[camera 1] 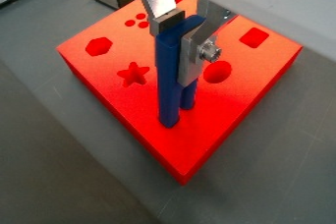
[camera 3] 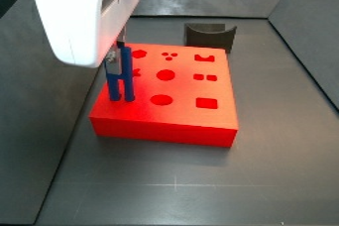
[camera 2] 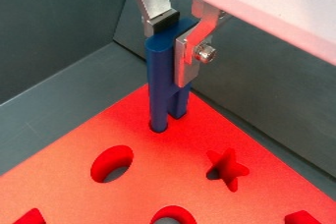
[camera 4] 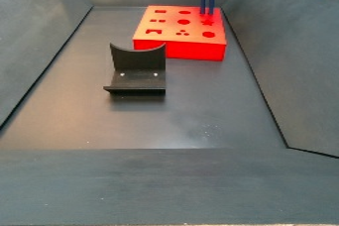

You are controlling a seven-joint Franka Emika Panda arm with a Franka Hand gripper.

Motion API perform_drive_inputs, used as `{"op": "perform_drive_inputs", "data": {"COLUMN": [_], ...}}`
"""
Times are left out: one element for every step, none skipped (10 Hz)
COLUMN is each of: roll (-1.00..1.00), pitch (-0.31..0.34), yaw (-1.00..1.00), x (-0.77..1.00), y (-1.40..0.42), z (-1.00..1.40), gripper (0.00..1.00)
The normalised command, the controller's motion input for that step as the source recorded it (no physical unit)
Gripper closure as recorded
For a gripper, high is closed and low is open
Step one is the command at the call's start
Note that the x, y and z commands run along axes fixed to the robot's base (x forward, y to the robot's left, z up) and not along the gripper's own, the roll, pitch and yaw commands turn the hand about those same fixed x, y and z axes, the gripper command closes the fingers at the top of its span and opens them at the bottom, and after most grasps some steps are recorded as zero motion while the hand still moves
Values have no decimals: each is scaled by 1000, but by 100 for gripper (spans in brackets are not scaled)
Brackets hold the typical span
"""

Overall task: Pick up the square-circle object. Move up. Move to above the board. Insert the square-circle object.
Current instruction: Insert the square-circle object.

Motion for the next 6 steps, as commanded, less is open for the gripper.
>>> {"op": "perform_drive_inputs", "data": {"roll": [23, 1, 0, 0, 0, -70], "pitch": [-240, -297, -233, -250, -110, -91], "yaw": [20, 3, 0, 0, 0, -80], "x": [0, 0, 34, 0, 40, 0], "y": [-103, -71, 0, 0, 0, 86], "z": [-540, -651, -663, -566, -231, -123], "gripper": [100, 100, 100, 100, 100, 100]}}
